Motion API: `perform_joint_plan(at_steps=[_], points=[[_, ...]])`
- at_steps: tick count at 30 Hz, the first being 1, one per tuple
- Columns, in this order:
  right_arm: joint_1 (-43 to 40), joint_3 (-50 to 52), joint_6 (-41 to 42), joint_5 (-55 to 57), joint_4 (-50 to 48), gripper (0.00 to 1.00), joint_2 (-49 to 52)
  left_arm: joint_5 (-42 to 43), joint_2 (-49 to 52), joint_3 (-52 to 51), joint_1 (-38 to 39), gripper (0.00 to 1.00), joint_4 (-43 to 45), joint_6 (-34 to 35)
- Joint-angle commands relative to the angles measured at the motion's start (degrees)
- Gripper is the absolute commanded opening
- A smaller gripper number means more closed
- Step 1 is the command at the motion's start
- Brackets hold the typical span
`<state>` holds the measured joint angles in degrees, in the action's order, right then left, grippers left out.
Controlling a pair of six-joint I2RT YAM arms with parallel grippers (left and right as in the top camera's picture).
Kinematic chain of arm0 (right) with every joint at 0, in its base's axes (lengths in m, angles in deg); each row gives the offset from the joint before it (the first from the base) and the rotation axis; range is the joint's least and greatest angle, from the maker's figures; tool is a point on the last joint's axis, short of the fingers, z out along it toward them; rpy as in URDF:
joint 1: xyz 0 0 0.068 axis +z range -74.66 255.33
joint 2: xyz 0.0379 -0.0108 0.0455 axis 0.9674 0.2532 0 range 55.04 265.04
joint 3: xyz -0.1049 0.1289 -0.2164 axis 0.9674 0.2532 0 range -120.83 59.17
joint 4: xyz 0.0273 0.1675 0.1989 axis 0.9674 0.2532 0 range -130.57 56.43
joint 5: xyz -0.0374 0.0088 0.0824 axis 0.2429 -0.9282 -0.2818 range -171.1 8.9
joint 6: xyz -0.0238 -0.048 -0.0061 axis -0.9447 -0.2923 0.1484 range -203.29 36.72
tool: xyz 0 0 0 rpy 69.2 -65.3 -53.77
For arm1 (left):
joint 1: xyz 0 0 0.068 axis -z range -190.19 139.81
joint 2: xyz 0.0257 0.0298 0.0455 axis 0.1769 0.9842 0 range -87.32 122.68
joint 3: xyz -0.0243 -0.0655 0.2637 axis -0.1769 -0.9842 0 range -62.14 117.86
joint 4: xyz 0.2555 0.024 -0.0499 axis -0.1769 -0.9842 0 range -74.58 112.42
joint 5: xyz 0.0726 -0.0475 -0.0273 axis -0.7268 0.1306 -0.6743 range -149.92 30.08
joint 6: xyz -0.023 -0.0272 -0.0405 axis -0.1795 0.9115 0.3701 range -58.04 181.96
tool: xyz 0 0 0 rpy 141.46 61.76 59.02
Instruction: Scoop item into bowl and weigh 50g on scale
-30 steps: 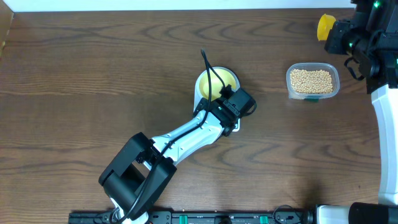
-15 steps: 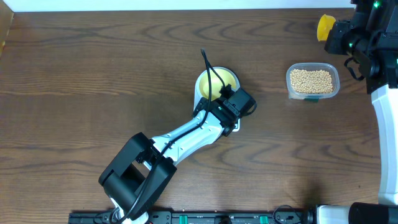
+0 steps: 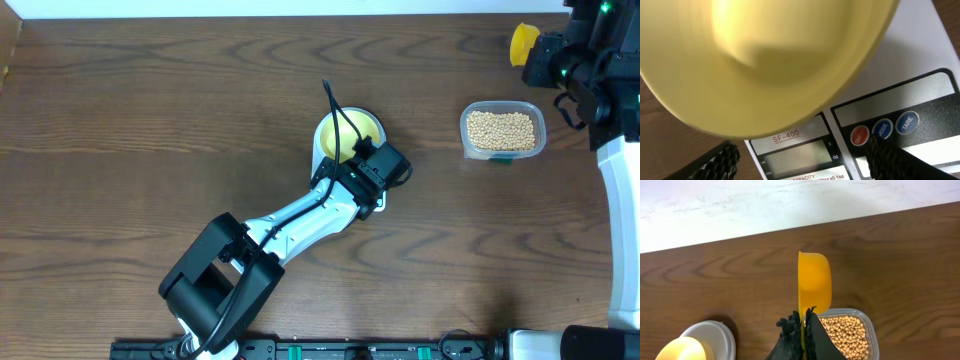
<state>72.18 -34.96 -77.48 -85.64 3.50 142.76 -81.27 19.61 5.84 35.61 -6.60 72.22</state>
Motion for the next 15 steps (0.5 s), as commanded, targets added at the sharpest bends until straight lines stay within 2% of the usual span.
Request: perform_joint_plan(at_steps=[1,15], points=[[0.3,-0.2,-0.8,-0.3,0.1,0.01,0.0,-1.3,0.6,-0.8,-0.1,0.84,0.5,-0.6],[0.3,-0.2,-0.8,-0.3,0.5,0.01,0.0,-1.3,0.6,-1.4,-0.1,0.84,0.9,-0.6]])
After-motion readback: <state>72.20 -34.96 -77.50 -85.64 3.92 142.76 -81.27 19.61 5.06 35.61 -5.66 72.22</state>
